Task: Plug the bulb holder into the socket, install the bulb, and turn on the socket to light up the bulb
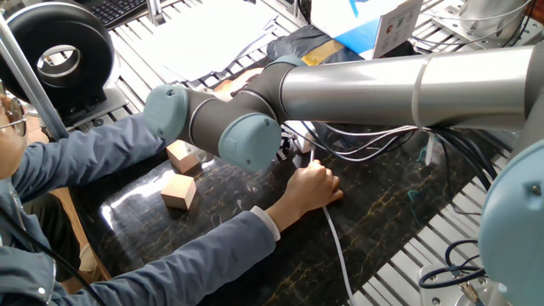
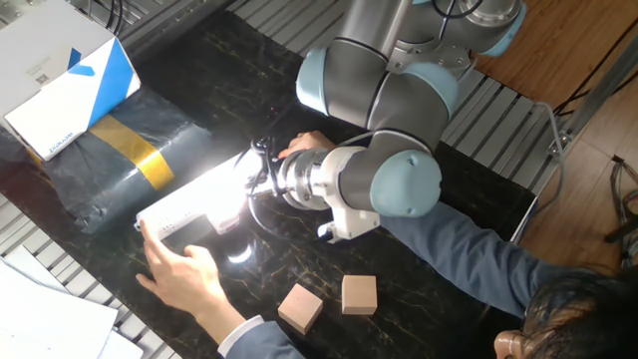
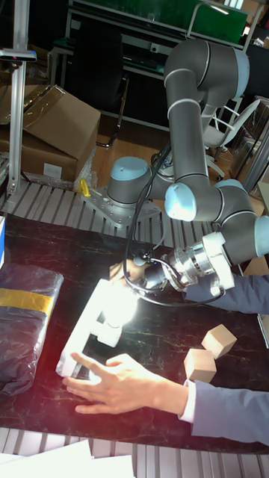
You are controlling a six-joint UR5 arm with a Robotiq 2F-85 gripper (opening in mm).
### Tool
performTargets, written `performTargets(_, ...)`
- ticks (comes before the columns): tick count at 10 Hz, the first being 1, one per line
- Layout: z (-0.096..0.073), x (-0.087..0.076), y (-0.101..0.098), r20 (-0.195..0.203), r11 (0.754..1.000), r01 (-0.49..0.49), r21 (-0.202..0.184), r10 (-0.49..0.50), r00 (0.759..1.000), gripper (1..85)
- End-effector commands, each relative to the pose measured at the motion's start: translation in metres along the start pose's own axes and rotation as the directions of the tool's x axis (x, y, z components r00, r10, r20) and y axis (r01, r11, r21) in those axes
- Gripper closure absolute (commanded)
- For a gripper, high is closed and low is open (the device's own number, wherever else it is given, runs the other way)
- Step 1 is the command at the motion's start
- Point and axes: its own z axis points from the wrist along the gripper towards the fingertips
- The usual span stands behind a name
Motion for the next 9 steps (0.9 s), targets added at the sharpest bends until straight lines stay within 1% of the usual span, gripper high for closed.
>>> performTargets(1, -0.002, 0.011, 0.007, -0.035, 0.999, 0.004, -0.032, -0.005, 0.999, 84.7)
performTargets(2, -0.002, 0.015, 0.007, -0.049, 1.000, 0.007, -0.030, -0.009, 0.999, 84.7)
performTargets(3, 0.000, 0.016, 0.005, -0.058, 1.000, 0.009, -0.021, -0.010, 0.998, 84.7)
performTargets(4, 0.001, 0.013, 0.006, -0.048, 1.000, 0.003, -0.024, -0.004, 0.999, 84.7)
performTargets(5, 0.000, 0.000, 0.013, 0.003, 0.999, -0.013, -0.052, 0.013, 1.000, 84.7)
performTargets(7, -0.003, -0.007, 0.016, 0.030, 0.997, -0.031, -0.065, 0.033, 0.999, 84.7)
performTargets(9, -0.012, -0.020, 0.016, 0.098, 0.996, -0.032, -0.085, 0.041, 0.994, 84.7)
